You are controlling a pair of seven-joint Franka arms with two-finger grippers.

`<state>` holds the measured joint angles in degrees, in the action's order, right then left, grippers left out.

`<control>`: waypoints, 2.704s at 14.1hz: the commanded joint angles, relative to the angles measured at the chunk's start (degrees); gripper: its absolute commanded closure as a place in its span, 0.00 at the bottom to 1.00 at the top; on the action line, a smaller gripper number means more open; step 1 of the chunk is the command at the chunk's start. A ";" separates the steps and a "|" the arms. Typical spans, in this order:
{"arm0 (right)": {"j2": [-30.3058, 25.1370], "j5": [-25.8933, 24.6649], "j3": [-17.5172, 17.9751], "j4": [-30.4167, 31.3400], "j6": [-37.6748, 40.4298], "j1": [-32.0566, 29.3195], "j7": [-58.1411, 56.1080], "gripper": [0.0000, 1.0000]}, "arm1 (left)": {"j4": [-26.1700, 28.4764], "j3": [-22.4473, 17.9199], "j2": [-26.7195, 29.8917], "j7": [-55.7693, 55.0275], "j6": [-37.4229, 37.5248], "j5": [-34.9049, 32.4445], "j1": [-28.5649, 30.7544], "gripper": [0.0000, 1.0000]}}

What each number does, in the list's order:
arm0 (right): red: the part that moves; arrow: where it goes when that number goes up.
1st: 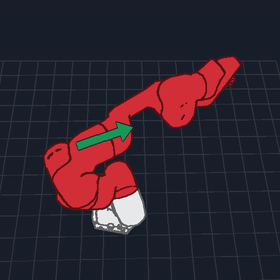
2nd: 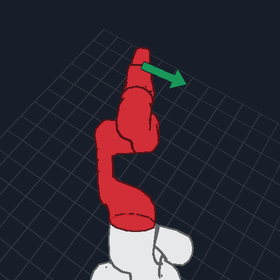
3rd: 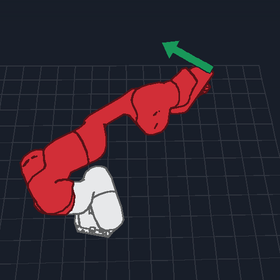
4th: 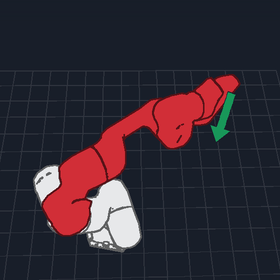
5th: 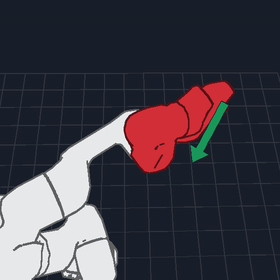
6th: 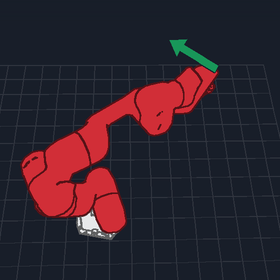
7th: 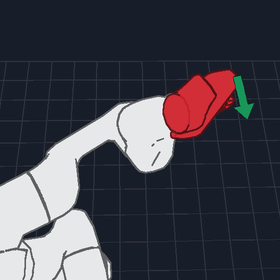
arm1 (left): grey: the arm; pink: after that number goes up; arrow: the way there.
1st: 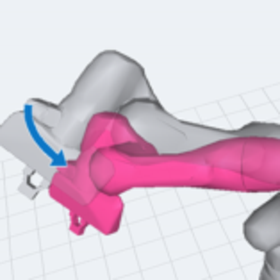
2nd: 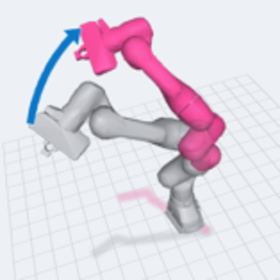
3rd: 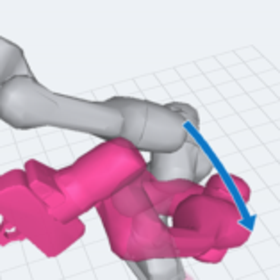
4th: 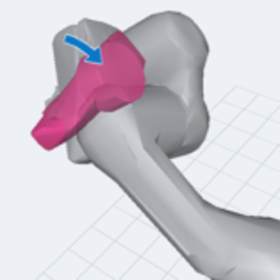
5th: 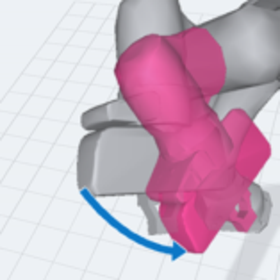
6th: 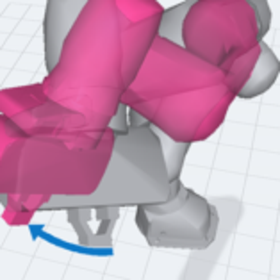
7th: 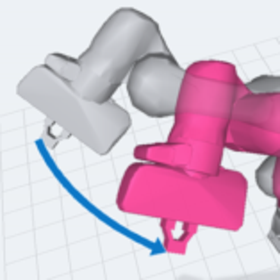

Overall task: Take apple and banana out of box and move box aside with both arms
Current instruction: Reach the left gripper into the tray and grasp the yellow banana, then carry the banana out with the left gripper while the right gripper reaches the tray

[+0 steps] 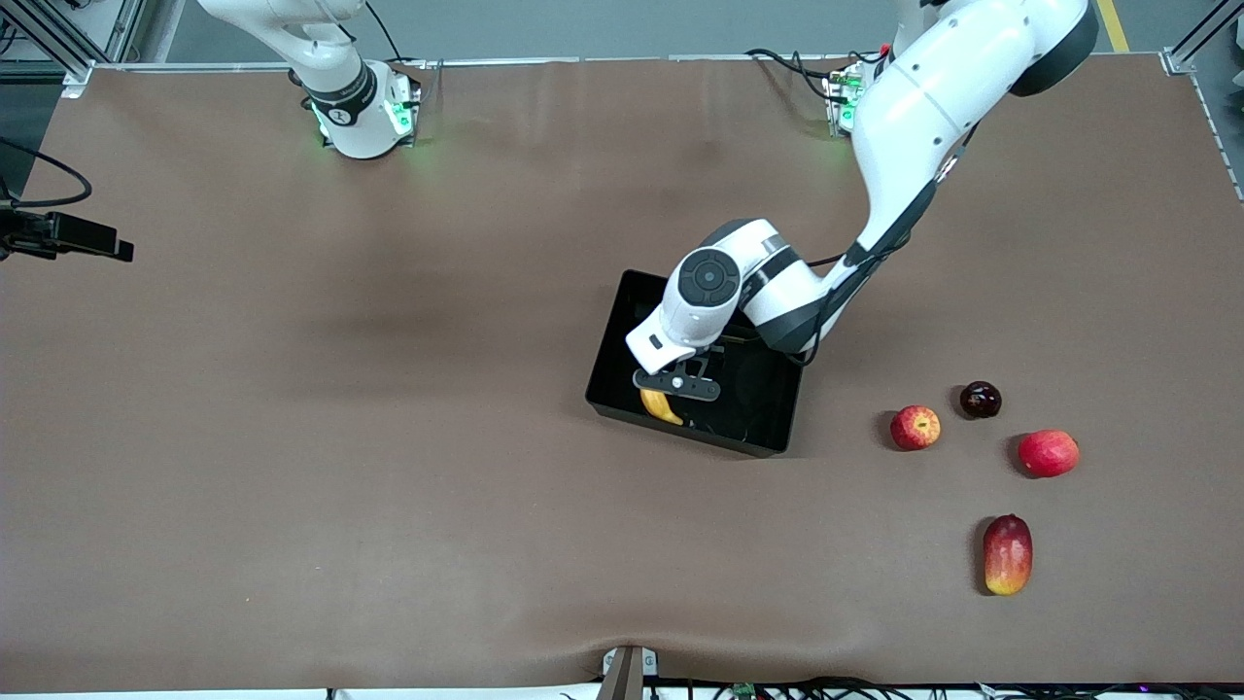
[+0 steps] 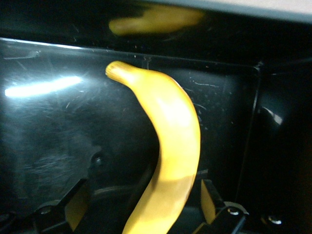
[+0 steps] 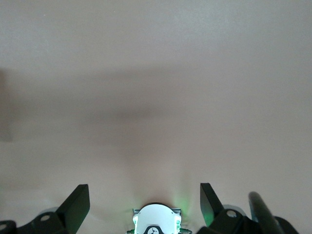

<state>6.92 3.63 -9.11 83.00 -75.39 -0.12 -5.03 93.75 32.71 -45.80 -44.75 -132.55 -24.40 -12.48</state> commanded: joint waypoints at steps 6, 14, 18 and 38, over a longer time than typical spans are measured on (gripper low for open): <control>4.84 -0.03 0.15 -0.65 -4.41 2.14 0.11 0.00 | -0.41 -5.73 -2.28 -3.41 -4.12 -1.53 -6.68 1.00; 8.90 6.65 0.15 2.95 -7.41 4.33 1.25 0.00 | -1.38 -5.29 4.82 -1.04 3.86 -1.88 -5.72 1.00; 8.90 11.10 0.15 3.04 -8.63 12.06 14.40 0.00 | -1.38 -5.02 11.15 0.01 7.03 -0.13 -4.58 1.00; 30.86 13.60 -0.03 2.87 -47.99 45.82 56.26 0.00 | -12.01 -8.44 3.09 81.54 7.41 8.49 27.86 1.00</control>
<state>35.38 16.79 -8.25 86.70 -121.29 43.38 48.25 85.54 25.63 -39.29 30.43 -123.73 -16.32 16.23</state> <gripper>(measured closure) 0.000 0.643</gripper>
